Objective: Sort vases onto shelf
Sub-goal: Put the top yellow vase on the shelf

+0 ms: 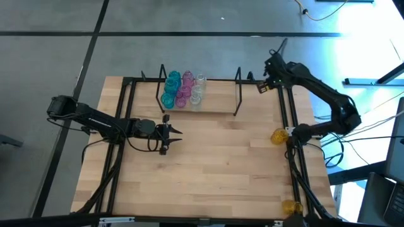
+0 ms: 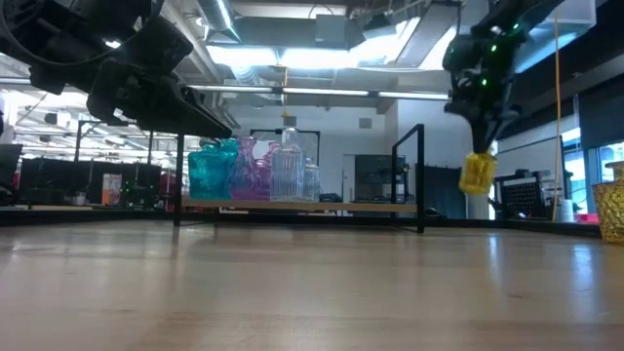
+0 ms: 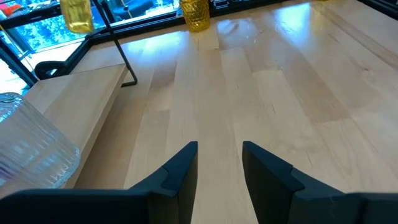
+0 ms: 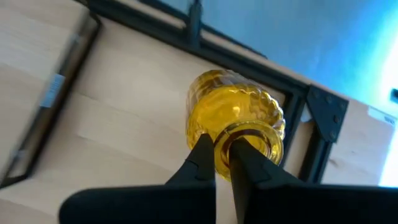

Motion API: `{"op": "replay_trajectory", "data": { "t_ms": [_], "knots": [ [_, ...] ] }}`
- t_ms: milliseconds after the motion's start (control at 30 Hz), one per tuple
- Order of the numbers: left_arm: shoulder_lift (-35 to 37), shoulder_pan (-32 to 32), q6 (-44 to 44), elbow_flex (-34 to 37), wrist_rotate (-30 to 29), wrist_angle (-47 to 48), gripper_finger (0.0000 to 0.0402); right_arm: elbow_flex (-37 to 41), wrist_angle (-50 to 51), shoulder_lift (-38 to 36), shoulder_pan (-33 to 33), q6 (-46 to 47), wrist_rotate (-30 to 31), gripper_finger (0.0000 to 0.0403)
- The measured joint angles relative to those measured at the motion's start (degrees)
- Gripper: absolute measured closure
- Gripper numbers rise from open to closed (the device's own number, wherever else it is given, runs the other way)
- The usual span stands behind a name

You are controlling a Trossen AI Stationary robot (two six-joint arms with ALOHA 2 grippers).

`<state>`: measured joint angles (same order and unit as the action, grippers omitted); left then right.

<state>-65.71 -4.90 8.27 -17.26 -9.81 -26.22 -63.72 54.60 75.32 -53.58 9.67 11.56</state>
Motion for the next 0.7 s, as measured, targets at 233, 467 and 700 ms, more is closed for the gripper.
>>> {"op": "replay_trajectory", "data": {
  "t_ms": [233, 467, 700],
  "knots": [
    [0.0, 0.0, 0.3, 0.0, 0.0, 0.0, 0.0282, -3.1, -1.6, -4.3, 4.0, -0.7, -2.3, 0.0398],
    [0.0, 0.0, 0.3, 0.0, 0.0, 0.0, 0.0282, -12.5, -1.4, -4.3, 10.6, 0.4, -1.6, 0.0398],
    [0.0, 0.0, 0.3, 0.0, 0.0, 0.0, 0.0282, -20.1, -0.8, -2.2, 17.1, 0.6, -1.7, 0.0398]
  ]
}}
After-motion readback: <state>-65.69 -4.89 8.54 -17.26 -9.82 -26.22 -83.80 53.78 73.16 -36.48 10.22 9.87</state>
